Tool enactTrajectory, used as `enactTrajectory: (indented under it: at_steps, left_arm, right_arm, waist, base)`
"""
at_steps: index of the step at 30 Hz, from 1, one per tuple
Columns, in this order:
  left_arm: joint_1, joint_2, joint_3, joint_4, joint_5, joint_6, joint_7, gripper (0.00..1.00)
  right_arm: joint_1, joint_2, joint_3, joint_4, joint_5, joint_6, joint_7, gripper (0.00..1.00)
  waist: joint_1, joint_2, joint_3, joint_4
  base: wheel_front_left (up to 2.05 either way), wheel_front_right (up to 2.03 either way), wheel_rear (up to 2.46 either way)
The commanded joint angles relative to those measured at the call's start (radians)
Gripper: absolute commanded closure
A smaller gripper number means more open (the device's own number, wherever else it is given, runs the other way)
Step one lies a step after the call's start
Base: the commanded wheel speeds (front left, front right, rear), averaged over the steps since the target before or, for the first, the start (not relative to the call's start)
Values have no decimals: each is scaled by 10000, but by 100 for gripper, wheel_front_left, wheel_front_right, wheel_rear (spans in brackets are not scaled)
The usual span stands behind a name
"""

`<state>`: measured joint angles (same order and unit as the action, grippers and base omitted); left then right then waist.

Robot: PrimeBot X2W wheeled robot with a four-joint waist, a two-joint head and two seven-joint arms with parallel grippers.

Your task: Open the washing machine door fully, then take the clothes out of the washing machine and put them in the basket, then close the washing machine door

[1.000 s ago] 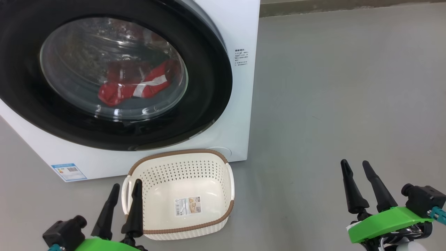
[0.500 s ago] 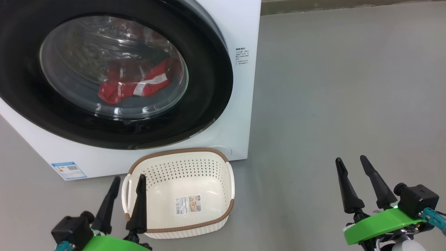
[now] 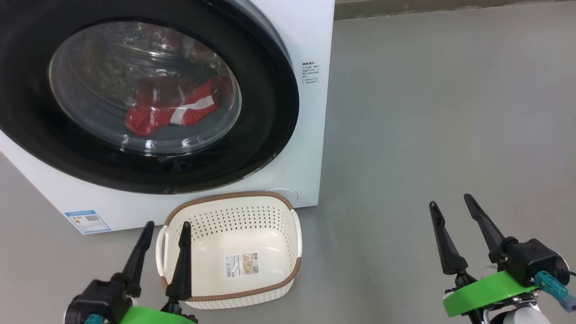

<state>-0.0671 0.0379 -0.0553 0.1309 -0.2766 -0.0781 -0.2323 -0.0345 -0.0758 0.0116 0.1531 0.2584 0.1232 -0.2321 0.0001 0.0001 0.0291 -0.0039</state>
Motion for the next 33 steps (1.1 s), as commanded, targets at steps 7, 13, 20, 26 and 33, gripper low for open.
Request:
enactTrajectory:
  at_steps: [7, 13, 20, 26, 33]
  left_arm:
    - [-448, 124, 284, -349, 773, 152, -295, 0]
    - [-461, 124, 310, -258, 674, 166, -295, 0]
    - [-511, 124, 339, -166, 644, 143, -295, 0]
    - [-594, 124, 295, -223, 636, 151, -295, 0]
    - [-811, 124, 359, -291, 393, 178, -295, 0]
  right_arm:
    - [-465, -204, 283, -404, -819, 75, -297, 0]
    - [-489, -211, 283, -381, -793, 75, -297, 0]
    - [-519, -207, 280, -353, -773, 75, -297, 0]
    - [-574, -172, 177, -346, -686, 75, -297, 12]
    - [-1082, -329, 518, -156, -189, 75, -297, 100]
  waist:
    - [0, -1, 62, 6]
    - [0, -1, 106, 14]
    - [0, -1, 135, 29]
    - [0, -1, 334, 97]
    - [0, -1, 841, 147]
  base:
    - [0, 0, 0]
    - [0, 0, 0]
    - [0, 0, 0]
    - [0, 0, 0]
    - [0, 0, 0]
